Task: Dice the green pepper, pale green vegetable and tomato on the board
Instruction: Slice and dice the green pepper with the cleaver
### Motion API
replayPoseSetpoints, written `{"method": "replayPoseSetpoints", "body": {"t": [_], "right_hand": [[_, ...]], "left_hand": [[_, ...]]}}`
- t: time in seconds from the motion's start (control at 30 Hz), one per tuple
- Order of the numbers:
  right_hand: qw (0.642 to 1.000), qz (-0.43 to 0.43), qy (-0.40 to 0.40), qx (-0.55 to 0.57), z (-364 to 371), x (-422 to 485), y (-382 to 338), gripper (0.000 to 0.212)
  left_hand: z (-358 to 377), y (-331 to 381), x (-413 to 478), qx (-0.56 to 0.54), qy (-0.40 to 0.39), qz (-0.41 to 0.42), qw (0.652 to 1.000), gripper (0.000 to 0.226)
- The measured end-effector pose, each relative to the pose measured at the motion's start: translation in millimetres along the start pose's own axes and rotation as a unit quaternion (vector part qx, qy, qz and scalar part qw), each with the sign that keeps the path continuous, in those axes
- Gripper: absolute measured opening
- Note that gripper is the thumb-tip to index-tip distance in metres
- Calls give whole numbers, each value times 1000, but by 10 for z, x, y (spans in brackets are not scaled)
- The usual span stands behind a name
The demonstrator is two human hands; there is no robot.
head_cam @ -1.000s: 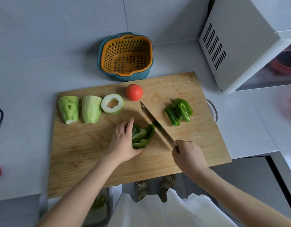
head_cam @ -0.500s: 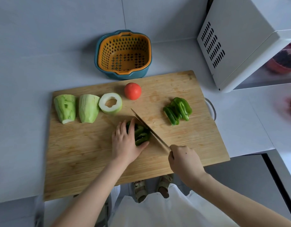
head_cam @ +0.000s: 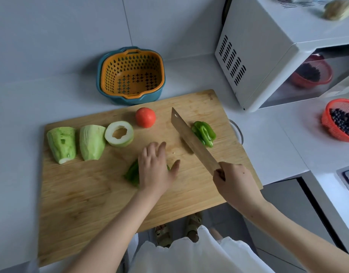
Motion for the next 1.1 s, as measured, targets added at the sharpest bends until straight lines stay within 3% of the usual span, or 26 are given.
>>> {"method": "replayPoseSetpoints", "body": {"t": [0.1,0.23,0.37,0.6,0.77,0.9,1.0,1.1], "right_hand": [[999,33,29,11,-160,85,253,37],[998,47,29,2,-261,317,593,36],[1000,19,18,6,-323,620,846,37],[999,-45,-26,-9,-313,1149,1139,33],[995,-93,-41,-15,-249,1424,1169,20],[992,-110,-56,-22,-199,1535,1152,21],[992,-106,-62,-18,-162,1619,1116,26],[993,-103,-64,-8,-122,1668,1018,30]], "left_hand": [[56,344,190,-82,-21,-32,996,48],[543,442,438,-83,-95,-166,978,67],[890,465,626,-89,-111,-296,945,94],[1136,644,894,-35,-86,-398,913,90],[1186,733,949,4,-84,-313,946,92],[1151,739,1128,70,-150,-133,977,90],[1089,696,1256,96,-200,-9,975,85],[1045,667,1256,57,-210,-5,976,88]]}}
Point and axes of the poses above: each hand's wrist, its own x-axis towards the middle knuckle, its own z-axis out of the palm, y = z × x, the point moved 10 cm from there along x, towards the middle knuckle, and after that the axes turned 15 degrees about -x, right-handed, at the moved point
